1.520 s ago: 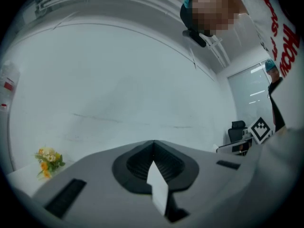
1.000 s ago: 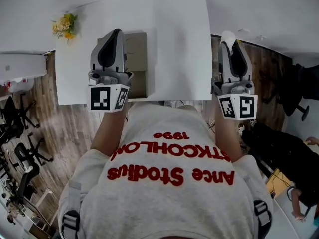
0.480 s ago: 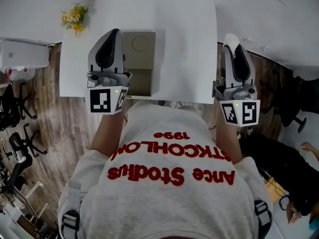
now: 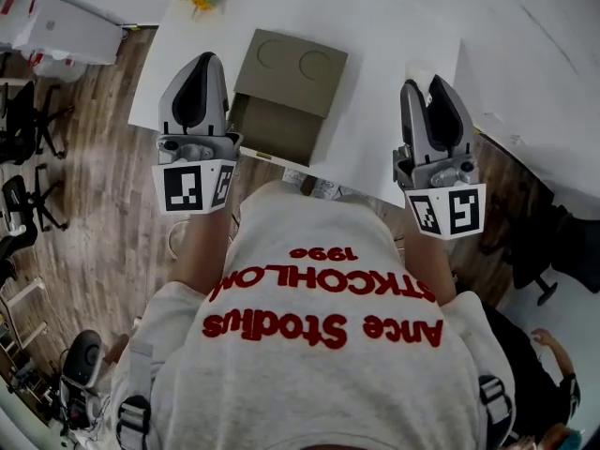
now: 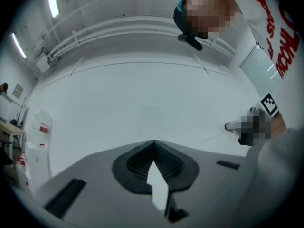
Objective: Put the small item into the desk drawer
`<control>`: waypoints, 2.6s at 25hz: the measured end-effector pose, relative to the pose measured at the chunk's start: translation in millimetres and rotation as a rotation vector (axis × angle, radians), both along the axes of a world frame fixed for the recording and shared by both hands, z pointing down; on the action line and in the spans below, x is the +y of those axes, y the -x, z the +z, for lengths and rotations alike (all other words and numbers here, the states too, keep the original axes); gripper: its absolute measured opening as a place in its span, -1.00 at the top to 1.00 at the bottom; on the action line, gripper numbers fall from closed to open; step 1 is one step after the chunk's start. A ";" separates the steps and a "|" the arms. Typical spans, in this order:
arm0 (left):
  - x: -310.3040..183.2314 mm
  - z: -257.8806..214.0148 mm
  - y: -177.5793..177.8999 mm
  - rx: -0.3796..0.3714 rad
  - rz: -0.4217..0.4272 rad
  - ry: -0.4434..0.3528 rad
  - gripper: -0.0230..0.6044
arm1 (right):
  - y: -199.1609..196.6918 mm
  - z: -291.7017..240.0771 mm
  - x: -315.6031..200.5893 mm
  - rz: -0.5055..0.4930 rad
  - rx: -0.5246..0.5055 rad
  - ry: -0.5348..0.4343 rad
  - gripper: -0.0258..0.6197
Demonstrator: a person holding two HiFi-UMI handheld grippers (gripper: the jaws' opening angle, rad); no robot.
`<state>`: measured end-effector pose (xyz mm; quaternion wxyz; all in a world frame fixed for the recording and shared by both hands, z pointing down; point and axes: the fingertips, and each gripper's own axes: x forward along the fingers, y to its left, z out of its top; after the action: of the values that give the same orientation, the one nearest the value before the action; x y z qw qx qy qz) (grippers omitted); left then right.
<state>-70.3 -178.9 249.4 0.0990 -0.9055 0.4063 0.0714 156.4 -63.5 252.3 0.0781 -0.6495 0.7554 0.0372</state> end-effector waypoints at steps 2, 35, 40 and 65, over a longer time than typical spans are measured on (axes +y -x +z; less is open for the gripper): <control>0.8 0.6 18.6 -0.001 -0.047 -0.002 0.91 | 13.9 1.5 -11.2 -0.051 -0.002 0.000 0.53; 22.1 115.8 139.3 -0.031 -0.379 0.288 0.91 | 155.4 227.4 -63.8 -0.509 0.072 0.552 0.52; 25.9 133.0 136.9 -0.051 -0.383 0.325 0.91 | 163.9 267.7 -55.9 -0.551 0.137 0.634 0.52; 11.1 132.9 133.8 -0.086 -0.374 0.303 0.91 | 156.6 203.1 -93.6 -0.467 0.102 0.499 0.86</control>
<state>-204.1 -167.8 382.3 -0.0094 -0.8214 0.5682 -0.0488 -0.2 -157.1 455.5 -0.1144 -0.4556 0.8724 -0.1352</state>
